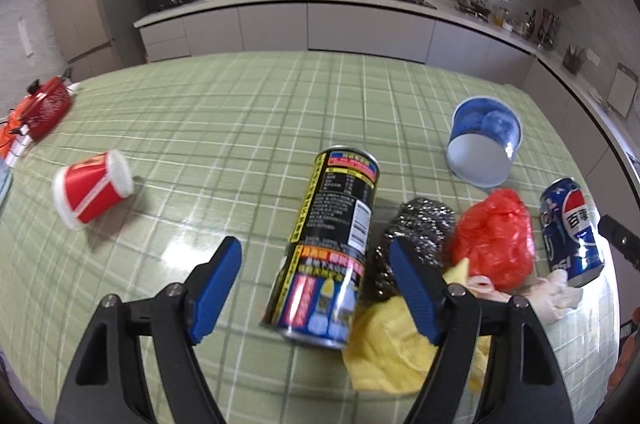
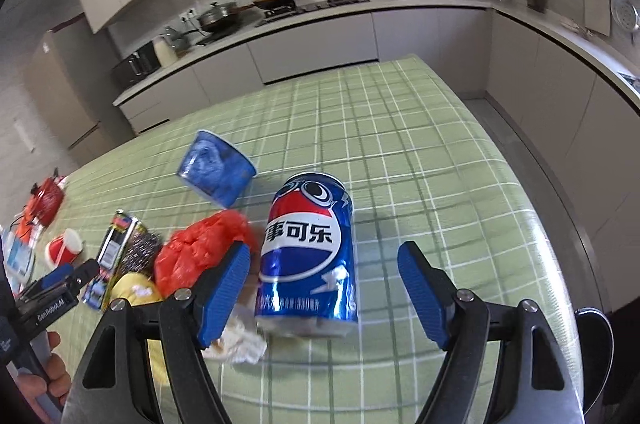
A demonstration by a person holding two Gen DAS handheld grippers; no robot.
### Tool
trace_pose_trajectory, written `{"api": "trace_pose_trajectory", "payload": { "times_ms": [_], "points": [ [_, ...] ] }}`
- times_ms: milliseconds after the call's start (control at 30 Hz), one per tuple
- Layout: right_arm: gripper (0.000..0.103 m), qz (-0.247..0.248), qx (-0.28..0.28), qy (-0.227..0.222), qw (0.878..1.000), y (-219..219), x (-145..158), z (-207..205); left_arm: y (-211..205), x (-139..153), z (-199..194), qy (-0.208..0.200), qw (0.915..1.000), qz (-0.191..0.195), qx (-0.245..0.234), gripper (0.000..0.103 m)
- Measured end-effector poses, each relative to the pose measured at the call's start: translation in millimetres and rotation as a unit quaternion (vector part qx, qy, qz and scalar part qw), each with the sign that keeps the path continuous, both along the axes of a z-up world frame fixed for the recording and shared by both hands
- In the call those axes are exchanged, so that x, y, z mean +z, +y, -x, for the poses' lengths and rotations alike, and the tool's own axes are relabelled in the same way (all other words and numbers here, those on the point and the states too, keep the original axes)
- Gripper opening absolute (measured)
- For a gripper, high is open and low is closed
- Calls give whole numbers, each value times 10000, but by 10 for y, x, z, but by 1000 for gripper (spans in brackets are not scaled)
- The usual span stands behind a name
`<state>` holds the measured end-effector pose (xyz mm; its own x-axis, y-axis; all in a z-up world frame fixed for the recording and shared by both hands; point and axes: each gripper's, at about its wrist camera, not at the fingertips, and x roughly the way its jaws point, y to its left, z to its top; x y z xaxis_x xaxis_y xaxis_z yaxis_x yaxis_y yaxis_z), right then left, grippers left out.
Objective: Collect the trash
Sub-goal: 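Grasp the Pepsi can with the right tool while the left tool grasps the spray can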
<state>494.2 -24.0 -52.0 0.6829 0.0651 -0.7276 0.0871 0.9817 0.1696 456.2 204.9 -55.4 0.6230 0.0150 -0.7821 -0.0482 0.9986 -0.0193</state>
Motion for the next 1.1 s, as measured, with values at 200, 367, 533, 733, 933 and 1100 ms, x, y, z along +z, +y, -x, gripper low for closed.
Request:
{"api": "trace_pose_trajectory", "payload": {
  "times_ms": [200,367,533,733,933,1100],
  "points": [
    [78,82,-119,173,9997,44,-129,-150,-6,-133,-129,143,9998,37,-160,78],
    [78,18,-118,259,9996,79,-215,-208,-11,-211,-159,213,9995,55,-242,78],
    [78,8,-70,342,9994,103,-272,-261,36,-257,-145,235,9991,208,-298,63],
    [63,19,76,395,9992,144,-317,-305,-4,-270,-50,171,9992,277,-232,55],
    [63,67,187,297,9994,134,-305,-272,72,-218,51,14,9994,342,-75,54],
    [63,71,199,27,9998,81,-149,-152,75,-95,179,-108,9993,360,-55,54]
  ]
}}
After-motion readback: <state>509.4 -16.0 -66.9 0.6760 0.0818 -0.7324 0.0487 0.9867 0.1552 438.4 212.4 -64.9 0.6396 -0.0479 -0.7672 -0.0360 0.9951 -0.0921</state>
